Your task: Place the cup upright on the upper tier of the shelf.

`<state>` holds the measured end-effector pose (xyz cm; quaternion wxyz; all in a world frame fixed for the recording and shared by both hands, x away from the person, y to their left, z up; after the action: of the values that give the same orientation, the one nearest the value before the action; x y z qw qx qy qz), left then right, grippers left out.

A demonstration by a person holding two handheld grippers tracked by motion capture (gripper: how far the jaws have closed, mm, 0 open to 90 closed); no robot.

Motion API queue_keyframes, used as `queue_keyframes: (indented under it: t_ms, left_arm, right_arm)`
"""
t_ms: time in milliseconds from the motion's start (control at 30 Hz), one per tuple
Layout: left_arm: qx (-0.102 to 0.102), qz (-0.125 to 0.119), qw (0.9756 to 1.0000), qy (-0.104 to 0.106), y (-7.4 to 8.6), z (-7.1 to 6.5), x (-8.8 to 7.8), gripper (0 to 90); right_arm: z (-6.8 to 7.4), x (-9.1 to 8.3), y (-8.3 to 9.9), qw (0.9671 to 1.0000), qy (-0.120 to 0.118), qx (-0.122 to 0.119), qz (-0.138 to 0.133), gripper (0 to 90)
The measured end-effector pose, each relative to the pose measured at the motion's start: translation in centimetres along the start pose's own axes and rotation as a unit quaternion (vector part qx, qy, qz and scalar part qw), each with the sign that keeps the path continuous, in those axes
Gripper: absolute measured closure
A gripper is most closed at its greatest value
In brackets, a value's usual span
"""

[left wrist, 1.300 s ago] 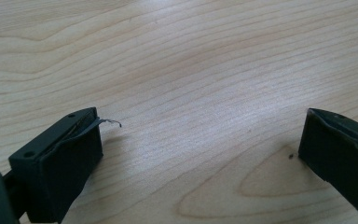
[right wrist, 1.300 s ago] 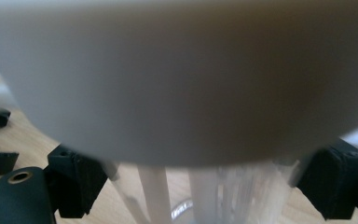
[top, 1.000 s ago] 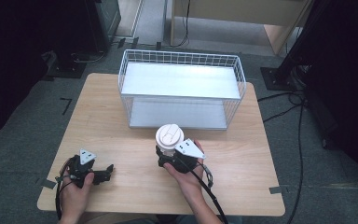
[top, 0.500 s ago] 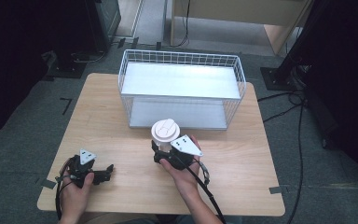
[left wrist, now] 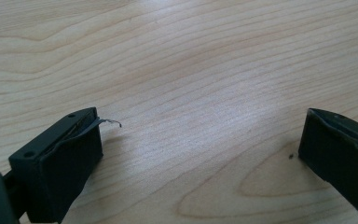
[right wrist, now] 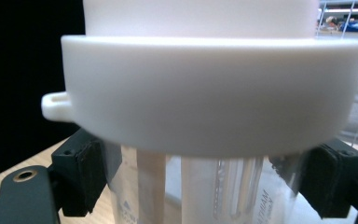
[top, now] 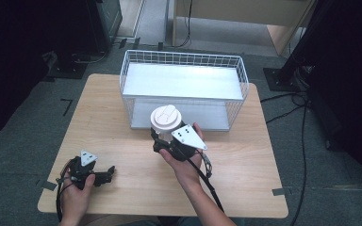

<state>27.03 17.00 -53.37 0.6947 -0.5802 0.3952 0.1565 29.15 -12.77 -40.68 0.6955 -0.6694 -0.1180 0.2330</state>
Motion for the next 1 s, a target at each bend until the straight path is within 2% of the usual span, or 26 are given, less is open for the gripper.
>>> queue_keyframes:
  t_ms: [367,467,667,900,967,1000]
  left_arm:
    - [0.0,0.0,1.0,0.0,0.0,0.0,0.0,0.0]
    - [0.0,0.001,1.0,0.0,0.0,0.0,0.0,0.0]
    - [0.0,0.001,1.0,0.0,0.0,0.0,0.0,0.0]
    - [0.0,0.001,1.0,0.0,0.0,0.0,0.0,0.0]
    - [0.0,0.001,1.0,0.0,0.0,0.0,0.0,0.0]
    - [0.0,0.001,1.0,0.0,0.0,0.0,0.0,0.0]
  right_arm:
    - [0.4,0.7,-3.2,0.9995,0.004,-0.019,-0.026,15.3]
    - [0.4,1.0,-4.1,0.9994,0.008,-0.022,-0.027,15.3]
    - [0.3,1.2,-5.8,0.9986,0.012,-0.023,-0.045,15.2]
    - [-0.8,1.5,-8.0,0.9974,0.03,-0.029,-0.059,15.2]
    - [-1.1,1.6,-8.6,0.9969,0.039,-0.033,-0.06,15.2]
    - [-1.5,1.6,-9.1,0.996,0.053,-0.033,-0.064,15.2]
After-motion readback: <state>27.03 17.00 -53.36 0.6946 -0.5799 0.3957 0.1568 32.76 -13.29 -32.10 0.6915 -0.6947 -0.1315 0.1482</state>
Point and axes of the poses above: each handheld gripper's, and its own axes: x roughly forward along the jaws, y roughly out of its underside, z roughly to its left, the point moved 2 cm from there along x, roughly forward along the jaws
